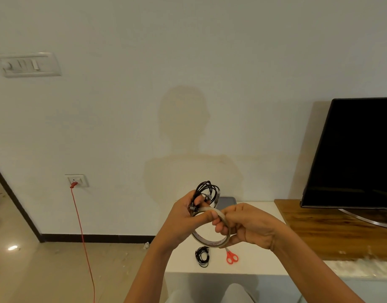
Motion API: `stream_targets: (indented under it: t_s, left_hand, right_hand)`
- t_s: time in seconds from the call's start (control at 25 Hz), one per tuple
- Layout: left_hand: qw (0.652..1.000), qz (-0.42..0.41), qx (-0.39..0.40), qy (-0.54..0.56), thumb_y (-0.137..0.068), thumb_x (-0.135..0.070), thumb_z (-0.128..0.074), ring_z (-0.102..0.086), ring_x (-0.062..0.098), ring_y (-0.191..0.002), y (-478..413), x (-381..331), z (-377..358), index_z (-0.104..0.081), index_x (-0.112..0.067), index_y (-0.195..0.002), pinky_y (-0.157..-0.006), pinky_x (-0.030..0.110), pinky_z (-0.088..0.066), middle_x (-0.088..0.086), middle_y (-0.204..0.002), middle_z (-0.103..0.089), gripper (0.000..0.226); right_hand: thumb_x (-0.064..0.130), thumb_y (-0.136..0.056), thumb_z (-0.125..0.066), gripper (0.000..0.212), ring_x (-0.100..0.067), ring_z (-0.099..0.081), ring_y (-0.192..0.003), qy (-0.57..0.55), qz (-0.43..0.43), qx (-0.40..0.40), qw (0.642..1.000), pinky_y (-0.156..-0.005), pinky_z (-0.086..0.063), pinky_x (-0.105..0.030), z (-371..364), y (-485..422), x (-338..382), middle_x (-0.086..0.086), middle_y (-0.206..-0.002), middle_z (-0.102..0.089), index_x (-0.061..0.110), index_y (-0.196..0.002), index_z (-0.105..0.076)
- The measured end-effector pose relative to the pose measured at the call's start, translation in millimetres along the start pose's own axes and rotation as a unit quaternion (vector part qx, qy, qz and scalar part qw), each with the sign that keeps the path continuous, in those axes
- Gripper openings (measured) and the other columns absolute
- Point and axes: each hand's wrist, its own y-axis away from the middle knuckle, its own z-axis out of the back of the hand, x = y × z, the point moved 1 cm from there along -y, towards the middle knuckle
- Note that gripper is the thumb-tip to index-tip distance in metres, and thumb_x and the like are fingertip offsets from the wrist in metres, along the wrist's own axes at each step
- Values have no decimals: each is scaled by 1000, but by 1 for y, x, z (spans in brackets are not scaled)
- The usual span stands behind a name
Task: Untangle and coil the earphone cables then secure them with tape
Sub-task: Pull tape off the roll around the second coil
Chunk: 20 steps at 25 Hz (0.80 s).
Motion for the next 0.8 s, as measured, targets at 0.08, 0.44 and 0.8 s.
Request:
stream_targets:
  t_s: [0.08, 0.44, 0.8]
  left_hand:
    - [1000, 0, 5, 1, -68, -29, -79, -51, 15, -71, -1, 0, 0, -42, -15, -77, -77, 31, -49, -1, -71, -53, 41]
    - [1000, -5, -13, -14, -66, -33, -79, -53, 14, -75, 2, -1, 0, -44, -15, -77, -76, 30, -49, 3, -81, -57, 41]
    - [999, -10, -15, -41, -67, -33, -80, -54, 13, -74, 4, -6, 0, -46, -17, -76, -76, 30, -50, 2, -78, -57, 39]
  right_hand:
    - [11, -93, -47, 32, -18, -61, -68, -28, -8, 13, 999, -81, -57, -48, -1, 0, -1, -13, -76, -69, 3, -79, -74]
    - [6, -94, -46, 33, -17, -60, -66, -16, 1, 3, 1000, -77, -57, -44, 1, -3, -1, -12, -74, -68, 4, -77, -75]
    - [7, -93, -46, 34, -17, -62, -68, 16, 14, 24, 999, -76, -57, -41, 1, -1, 4, -11, -74, -69, 7, -76, -75]
